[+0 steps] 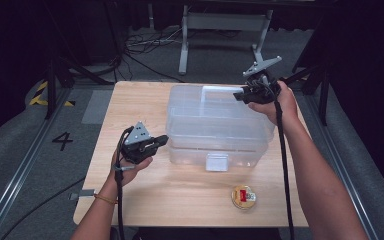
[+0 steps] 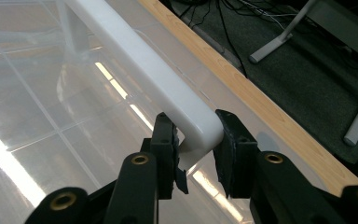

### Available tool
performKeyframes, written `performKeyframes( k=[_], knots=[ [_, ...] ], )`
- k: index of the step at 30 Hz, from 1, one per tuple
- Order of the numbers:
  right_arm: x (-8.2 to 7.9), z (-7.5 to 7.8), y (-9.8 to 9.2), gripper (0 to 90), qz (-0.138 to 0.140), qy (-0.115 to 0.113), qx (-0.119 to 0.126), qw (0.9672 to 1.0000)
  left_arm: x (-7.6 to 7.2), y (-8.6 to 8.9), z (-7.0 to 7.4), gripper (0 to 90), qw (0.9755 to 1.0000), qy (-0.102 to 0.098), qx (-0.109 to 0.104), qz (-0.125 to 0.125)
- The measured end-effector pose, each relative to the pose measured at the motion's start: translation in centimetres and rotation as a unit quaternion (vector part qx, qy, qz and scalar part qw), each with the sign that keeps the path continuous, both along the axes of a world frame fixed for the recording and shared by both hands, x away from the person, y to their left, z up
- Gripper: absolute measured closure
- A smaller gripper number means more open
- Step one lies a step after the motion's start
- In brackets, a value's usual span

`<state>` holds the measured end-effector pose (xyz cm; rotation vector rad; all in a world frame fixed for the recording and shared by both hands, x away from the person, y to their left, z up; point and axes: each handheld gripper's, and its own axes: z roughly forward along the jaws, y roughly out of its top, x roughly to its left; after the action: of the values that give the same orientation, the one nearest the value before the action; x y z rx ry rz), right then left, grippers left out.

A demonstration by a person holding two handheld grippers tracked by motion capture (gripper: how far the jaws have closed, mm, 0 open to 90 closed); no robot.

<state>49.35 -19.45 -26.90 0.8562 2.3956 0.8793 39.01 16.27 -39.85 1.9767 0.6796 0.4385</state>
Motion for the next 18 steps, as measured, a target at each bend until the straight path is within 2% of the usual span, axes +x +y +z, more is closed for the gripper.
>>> performKeyframes(
  k=[5,8,10,11,14,16,17,18],
  knots=[
    [-0.2,-0.1,0.1,69.9,-0.001,-0.007,-0.005,1.0,0.4,-0.7,0.2,89.8,0.9997,-0.014,0.018,0.008],
    [-1.0,0.2,-0.1,68.5,-0.004,-0.027,-0.007,0.9996,0.4,-0.7,0.1,89.8,0.9997,-0.014,0.021,0.005],
    [-2.0,0.5,-0.7,63.5,0.002,-0.053,-0.022,0.9983,0.4,-0.8,0.2,89.8,0.9996,-0.015,0.022,0.002],
    [-2.5,0.7,-1.2,62.8,0.019,-0.055,-0.019,0.9981,0.4,-0.8,0.2,89.8,0.9996,-0.016,0.022,0.001],
    [-3.9,1.3,-3.3,58.4,0.003,-0.071,-0.006,0.9974,0.4,-0.8,0.2,89.8,0.9996,-0.014,0.024,-0.006],
    [-4.9,1.4,-4.7,54.7,0.006,-0.079,0.017,0.9967,0.5,-0.8,0.3,89.8,0.9995,-0.012,0.027,-0.009],
    [-5.6,1.3,-5.4,52.3,0.004,-0.088,0.02,0.9959,0.5,-0.8,0.3,89.8,0.9995,-0.011,0.028,-0.01],
    [-5.6,1.3,-5.4,52.3,0.004,-0.088,0.02,0.9959,0.5,-0.8,0.3,89.8,0.9995,-0.011,0.028,-0.01]
  ],
)
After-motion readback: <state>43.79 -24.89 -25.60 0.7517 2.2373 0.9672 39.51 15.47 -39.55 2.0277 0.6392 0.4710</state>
